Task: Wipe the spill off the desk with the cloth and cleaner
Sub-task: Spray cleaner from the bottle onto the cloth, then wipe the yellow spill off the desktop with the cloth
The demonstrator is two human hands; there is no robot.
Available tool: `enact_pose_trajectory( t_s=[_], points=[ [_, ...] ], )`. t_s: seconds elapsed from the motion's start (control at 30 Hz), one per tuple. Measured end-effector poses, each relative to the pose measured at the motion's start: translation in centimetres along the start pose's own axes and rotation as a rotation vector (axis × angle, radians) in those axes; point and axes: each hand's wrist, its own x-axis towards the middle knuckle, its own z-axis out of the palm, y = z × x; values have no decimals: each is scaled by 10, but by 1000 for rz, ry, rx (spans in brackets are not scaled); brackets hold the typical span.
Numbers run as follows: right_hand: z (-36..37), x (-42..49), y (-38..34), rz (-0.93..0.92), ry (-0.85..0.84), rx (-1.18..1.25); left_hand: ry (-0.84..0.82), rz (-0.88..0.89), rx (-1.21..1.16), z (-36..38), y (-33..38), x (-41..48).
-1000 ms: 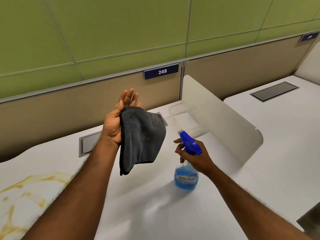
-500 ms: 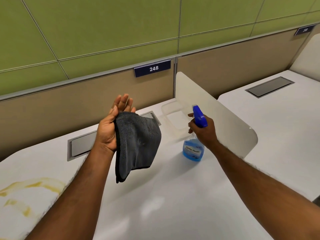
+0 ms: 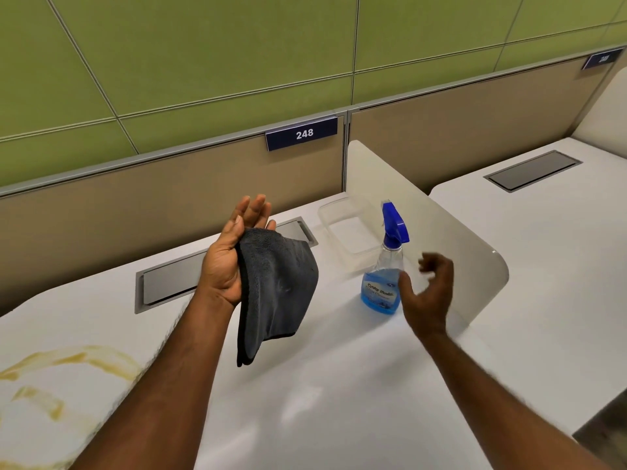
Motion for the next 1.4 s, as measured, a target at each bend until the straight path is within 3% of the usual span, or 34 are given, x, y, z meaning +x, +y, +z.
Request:
enact_pose_trajectory(
  t_s=[0.07, 0.13, 0.2, 0.3, 0.5, 0.7, 1.1, 1.23, 1.4],
  points=[
    [-1, -32, -6, -44, -32, -16, 0, -11, 0, 2, -1, -5],
    [11, -55, -22, 18, -301, 29, 1, -28, -5, 3, -1, -11],
    [31, -69, -41, 205, -569, 90, 8, -43, -15, 4, 0, -20],
    [57, -69, -65, 539, -707, 225, 32, -56, -36, 3, 3, -39],
    [91, -87, -83, 779, -1034, 403, 109, -85, -107, -14, 14, -82],
    [86, -129, -88, 810, -1075, 593, 229, -54, -120, -54, 32, -131],
    [111, -182, -160, 587, -1088, 466, 388, 60, 6, -128, 99, -217],
    [122, -193, -190, 532, -1111, 448, 414, 17, 183, -146, 124, -237],
    [133, -205, -225, 394, -1169, 409, 462, -72, 634, -171, 147, -265]
  ],
)
